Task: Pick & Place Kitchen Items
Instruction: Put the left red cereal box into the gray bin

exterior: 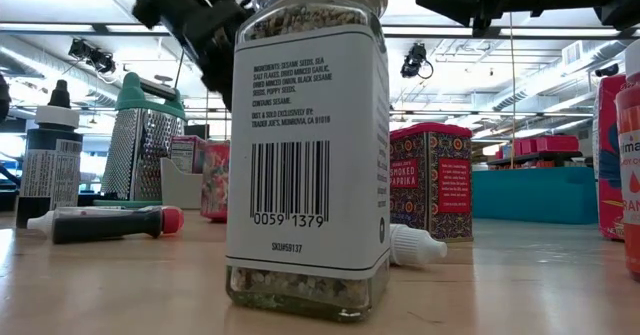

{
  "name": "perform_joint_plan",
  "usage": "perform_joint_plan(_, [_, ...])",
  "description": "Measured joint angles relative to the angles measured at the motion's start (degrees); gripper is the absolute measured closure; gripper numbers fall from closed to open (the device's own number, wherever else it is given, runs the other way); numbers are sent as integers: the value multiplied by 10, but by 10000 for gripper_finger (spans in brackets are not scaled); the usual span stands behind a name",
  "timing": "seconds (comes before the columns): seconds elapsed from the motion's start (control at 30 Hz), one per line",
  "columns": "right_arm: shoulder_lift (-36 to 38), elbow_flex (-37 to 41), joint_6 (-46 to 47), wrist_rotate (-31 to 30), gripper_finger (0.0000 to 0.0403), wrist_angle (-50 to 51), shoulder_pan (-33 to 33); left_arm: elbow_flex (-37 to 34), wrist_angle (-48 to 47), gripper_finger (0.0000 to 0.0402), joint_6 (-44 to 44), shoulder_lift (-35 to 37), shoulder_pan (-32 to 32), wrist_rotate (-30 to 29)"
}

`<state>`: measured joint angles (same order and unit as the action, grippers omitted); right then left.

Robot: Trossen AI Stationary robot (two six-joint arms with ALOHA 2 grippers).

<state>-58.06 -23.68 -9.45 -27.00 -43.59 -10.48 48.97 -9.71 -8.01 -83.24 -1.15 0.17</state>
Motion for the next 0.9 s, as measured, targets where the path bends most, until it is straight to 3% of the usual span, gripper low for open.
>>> perform_joint_plan(0.17, [0,0,0,0,230,0,0,1,-33,396,-19,51,0,-54])
perform_joint_plan(0.33, [0,0,0,0,230,0,0,-2,-30,373,-45,64,-7,-26])
perform_joint_plan(0.63, [0,0,0,0,230,0,0,-2,-9,294,66,11,-49,-6])
perform_joint_plan(0.9, [0,0,0,0,230,3,0,-1,78,204,180,-40,-70,-21])
